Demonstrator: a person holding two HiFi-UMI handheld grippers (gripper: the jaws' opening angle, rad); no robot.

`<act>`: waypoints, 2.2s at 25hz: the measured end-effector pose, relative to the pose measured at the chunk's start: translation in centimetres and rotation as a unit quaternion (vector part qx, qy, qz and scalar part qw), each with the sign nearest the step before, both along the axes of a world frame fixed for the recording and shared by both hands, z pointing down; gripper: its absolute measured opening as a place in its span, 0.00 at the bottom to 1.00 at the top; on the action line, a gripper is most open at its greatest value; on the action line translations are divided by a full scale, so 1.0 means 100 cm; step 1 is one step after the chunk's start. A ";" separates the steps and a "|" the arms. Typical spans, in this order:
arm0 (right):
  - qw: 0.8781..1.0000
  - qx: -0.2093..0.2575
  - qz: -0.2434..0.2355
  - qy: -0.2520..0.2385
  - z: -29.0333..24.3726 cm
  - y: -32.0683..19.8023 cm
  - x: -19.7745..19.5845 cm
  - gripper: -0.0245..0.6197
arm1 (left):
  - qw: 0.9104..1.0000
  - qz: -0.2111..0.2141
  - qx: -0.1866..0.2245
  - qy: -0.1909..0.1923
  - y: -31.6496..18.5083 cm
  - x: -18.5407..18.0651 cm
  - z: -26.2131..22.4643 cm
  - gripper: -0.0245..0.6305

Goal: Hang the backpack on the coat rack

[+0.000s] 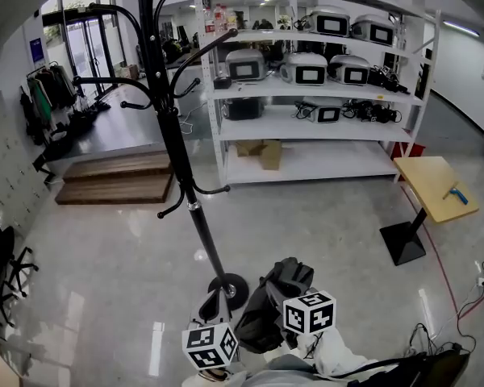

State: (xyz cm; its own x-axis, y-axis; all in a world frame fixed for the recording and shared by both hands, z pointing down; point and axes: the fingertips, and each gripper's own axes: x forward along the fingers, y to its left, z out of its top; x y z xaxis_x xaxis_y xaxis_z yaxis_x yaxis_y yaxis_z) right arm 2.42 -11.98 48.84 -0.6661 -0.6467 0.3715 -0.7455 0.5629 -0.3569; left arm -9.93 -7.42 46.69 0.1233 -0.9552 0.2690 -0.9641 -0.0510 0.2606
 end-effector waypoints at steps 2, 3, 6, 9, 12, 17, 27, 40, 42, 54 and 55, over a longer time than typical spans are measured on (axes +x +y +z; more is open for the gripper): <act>1.000 0.001 -0.002 -0.001 -0.001 -0.013 0.000 0.08 | 1.000 -0.002 0.000 0.000 -0.012 0.000 0.001 0.04; 1.000 0.002 -0.003 -0.002 -0.001 -0.019 0.000 0.08 | 1.000 -0.003 0.000 -0.001 -0.017 0.000 0.001 0.04; 1.000 0.005 -0.007 -0.004 -0.002 -0.037 0.001 0.08 | 1.000 -0.005 0.001 -0.001 -0.035 0.002 0.002 0.04; 1.000 0.006 -0.012 -0.005 -0.002 -0.054 0.001 0.08 | 1.000 -0.007 0.000 -0.003 -0.050 0.003 0.002 0.04; 1.000 0.007 -0.019 -0.006 -0.001 -0.069 -0.003 0.08 | 1.000 -0.012 -0.002 -0.002 -0.064 0.002 0.006 0.04; 0.999 0.004 -0.035 -0.003 0.001 -0.092 -0.008 0.08 | 1.000 -0.024 -0.009 -0.001 -0.086 -0.001 0.010 0.04; 0.999 0.003 -0.049 0.000 0.006 -0.131 -0.011 0.08 | 0.999 -0.040 -0.015 -0.003 -0.122 -0.006 0.015 0.04; 0.999 -0.010 -0.038 0.002 0.010 -0.174 -0.020 0.08 | 0.999 -0.038 -0.018 -0.001 -0.172 -0.024 0.014 0.04; 0.999 -0.011 -0.035 0.002 0.011 -0.181 -0.021 0.08 | 0.999 -0.031 -0.015 -0.002 -0.181 -0.024 0.013 0.04; 1.000 0.000 -0.008 0.006 0.006 -0.229 -0.041 0.08 | 1.000 0.000 -0.009 -0.004 -0.229 -0.041 0.010 0.04; 1.000 0.001 -0.006 0.006 0.005 -0.233 -0.043 0.08 | 1.000 0.003 -0.008 -0.004 -0.232 -0.043 0.010 0.04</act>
State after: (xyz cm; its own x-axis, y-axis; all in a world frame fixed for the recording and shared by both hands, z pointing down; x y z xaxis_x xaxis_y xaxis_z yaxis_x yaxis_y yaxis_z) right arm -1.87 -35.29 49.36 -0.6684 -0.6400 0.3789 -0.7437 0.5719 -0.3462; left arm -14.25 -30.63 47.67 0.1269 -0.9498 0.2860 -0.9656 -0.0524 0.2545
